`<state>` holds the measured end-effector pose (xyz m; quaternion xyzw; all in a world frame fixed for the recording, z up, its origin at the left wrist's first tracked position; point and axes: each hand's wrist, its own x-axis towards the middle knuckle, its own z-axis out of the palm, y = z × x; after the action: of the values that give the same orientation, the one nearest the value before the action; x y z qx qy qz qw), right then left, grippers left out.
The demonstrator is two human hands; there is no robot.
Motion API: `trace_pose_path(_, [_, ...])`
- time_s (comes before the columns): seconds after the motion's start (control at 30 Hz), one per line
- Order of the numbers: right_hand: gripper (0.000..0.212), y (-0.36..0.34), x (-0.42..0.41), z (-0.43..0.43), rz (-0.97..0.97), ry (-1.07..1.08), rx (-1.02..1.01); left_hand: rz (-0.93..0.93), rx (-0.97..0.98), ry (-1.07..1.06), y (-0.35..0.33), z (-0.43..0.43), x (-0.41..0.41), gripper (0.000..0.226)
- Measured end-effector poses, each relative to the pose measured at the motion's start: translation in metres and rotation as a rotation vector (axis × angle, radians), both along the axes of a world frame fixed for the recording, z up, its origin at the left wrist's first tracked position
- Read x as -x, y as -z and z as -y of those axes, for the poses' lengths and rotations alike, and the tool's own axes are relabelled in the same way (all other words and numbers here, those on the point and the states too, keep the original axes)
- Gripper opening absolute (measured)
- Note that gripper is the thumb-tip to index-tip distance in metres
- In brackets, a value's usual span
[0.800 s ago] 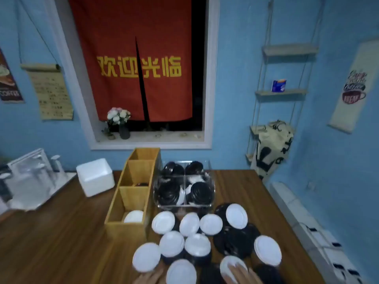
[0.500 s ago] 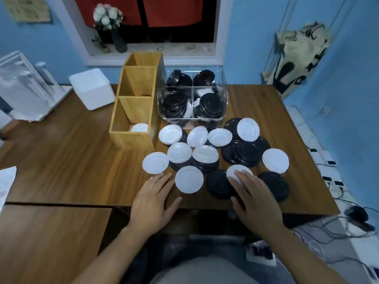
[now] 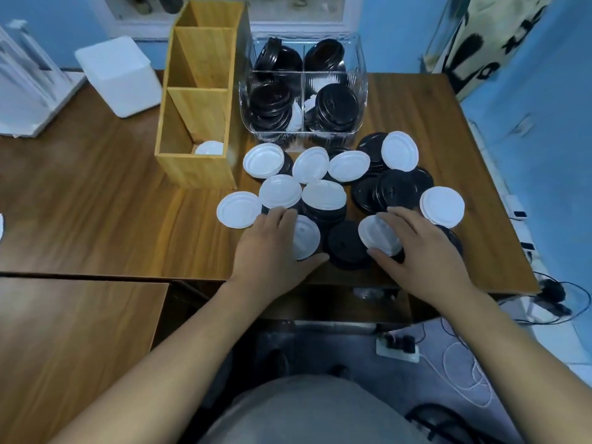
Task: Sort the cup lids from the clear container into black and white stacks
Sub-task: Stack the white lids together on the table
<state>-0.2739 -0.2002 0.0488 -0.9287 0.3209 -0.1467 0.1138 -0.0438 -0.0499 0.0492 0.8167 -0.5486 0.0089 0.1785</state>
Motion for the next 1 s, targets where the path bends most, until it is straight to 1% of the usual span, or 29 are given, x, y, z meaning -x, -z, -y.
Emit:
trace_pose_path(0.1, [0.059,-0.002,-0.004,0.002,-0.058,-0.002,0.025,0.035,-0.042,0.021,-0.001,0.009,0.001,0.081])
trace_pose_path(0.23, [0.055,-0.004,-0.004,0.000,-0.032,0.008,-0.041,0.005,-0.072,0.088,0.000,0.008,-0.005,0.078])
trace_pose_path(0.3, [0.056,-0.006,-0.004,-0.002,-0.008,-0.002,-0.089,-0.010,-0.053,0.114,-0.002,0.006,-0.009,0.076])
trace_pose_path(0.37, [0.060,-0.011,-0.002,-0.005,0.034,-0.006,-0.124,-0.048,0.014,0.135,-0.005,-0.001,-0.013,0.072])
trace_pose_path(0.43, [0.066,-0.017,-0.002,-0.011,0.079,0.002,-0.168,-0.179,0.087,0.148,-0.009,-0.012,-0.018,0.066])
trace_pose_path(0.53, [0.072,-0.024,-0.010,-0.025,0.120,-0.038,-0.243,-0.474,0.188,0.140,-0.009,-0.037,-0.029,0.060])
trace_pose_path(0.63, [0.073,-0.026,-0.032,-0.042,0.054,-0.154,-0.252,-0.575,0.252,0.091,0.003,-0.058,-0.043,0.054])
trace_pose_path(0.7, [0.072,-0.024,-0.050,-0.051,-0.027,-0.268,-0.233,-0.606,0.279,0.084,0.012,-0.070,-0.052,0.058])
trace_pose_path(0.83, [0.072,-0.021,-0.086,-0.051,-0.177,-0.441,-0.170,-0.568,0.305,0.108,0.025,-0.085,-0.064,0.065])
trace_pose_path(0.93, [0.076,-0.022,-0.100,-0.043,-0.248,-0.469,-0.149,-0.572,0.262,0.090,0.027,-0.088,-0.072,0.073])
trace_pose_path(1.0, [0.080,-0.022,-0.100,-0.039,-0.233,-0.429,-0.136,-0.569,0.198,0.100,0.027,-0.087,-0.075,0.076])
